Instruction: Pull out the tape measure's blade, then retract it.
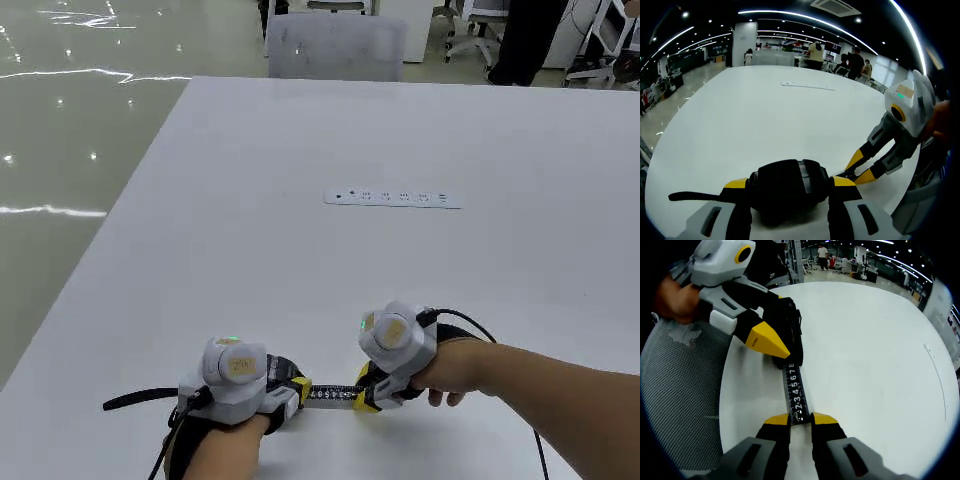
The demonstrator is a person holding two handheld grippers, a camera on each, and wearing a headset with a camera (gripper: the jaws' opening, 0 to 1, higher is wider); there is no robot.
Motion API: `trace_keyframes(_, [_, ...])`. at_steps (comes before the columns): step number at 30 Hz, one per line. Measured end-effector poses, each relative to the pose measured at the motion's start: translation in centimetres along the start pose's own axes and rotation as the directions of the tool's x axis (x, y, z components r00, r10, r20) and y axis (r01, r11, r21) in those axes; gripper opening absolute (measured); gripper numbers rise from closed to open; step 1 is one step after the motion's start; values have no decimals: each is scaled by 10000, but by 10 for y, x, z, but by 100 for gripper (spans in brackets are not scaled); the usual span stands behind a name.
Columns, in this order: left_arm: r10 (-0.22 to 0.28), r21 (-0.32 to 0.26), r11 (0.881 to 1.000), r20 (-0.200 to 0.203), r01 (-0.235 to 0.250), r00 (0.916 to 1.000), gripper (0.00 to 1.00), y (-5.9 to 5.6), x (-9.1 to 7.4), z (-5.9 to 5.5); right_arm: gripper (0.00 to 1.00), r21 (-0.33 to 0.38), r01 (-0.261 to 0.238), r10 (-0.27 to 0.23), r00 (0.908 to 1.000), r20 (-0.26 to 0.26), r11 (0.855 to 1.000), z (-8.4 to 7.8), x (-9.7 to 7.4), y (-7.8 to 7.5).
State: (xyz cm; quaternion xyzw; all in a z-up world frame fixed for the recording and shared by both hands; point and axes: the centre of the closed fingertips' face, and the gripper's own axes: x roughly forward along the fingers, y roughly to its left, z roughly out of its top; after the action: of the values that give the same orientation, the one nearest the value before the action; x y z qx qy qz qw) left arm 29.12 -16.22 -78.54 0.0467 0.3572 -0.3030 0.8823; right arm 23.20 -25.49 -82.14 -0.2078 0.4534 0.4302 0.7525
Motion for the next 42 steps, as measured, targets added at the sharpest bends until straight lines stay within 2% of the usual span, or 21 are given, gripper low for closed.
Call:
trace_keyframes(23, [-62, -162, 9998, -4, 62, 10000, 58, 1, -1, 1, 14, 157, -25, 18, 9991, 414, 9999, 22, 13, 5])
trace_keyframes(32, [-73, -175, 9998, -5, 73, 10000, 58, 1, -2, 1, 14, 266, -36, 15, 9970, 775, 9996, 37, 23, 8])
trace_keyframes(42, [-102, -141, 9998, -8, 102, 9999, 58, 0, -1, 1, 14, 360, -131, 97, 9956, 936, 9993, 42, 25, 9])
